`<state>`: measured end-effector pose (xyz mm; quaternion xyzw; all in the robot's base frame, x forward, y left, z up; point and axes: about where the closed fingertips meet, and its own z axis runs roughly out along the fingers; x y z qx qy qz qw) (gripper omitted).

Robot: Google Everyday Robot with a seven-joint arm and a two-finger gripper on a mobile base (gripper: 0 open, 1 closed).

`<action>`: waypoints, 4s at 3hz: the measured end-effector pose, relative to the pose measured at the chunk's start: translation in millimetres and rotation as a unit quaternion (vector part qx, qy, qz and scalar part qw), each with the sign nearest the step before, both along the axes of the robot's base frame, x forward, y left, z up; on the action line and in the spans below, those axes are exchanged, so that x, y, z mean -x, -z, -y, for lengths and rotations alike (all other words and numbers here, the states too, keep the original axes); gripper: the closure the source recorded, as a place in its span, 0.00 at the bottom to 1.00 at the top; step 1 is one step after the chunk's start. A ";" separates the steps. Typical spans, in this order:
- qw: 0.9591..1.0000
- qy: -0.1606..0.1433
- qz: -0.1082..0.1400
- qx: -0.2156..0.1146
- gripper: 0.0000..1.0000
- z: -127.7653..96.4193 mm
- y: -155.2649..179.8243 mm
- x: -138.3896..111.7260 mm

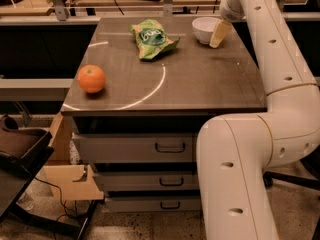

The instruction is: Move white bowl near orange

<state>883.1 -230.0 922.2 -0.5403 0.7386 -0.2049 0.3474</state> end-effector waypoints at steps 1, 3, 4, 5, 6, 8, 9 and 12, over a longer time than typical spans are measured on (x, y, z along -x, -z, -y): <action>1.000 0.000 0.000 0.000 0.00 -0.4 1.4 -0.7; 1.000 -0.015 0.022 0.008 0.00 -8.3 13.3 -20.1; 0.999 -0.025 0.023 0.012 0.00 -11.7 17.4 -22.7; 0.999 -0.035 0.019 0.013 0.00 -14.3 22.8 -22.6; 0.998 -0.052 0.007 0.016 0.00 -19.0 31.3 -19.1; 0.996 -0.082 0.011 0.027 0.00 -24.1 30.9 -17.4; 0.994 -0.092 0.034 0.043 0.00 -25.2 22.0 -25.2; 0.988 -0.121 0.056 0.071 0.00 -27.0 22.1 -33.6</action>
Offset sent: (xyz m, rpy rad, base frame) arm 0.0200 0.0068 -0.0105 -0.0228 -0.0780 0.0265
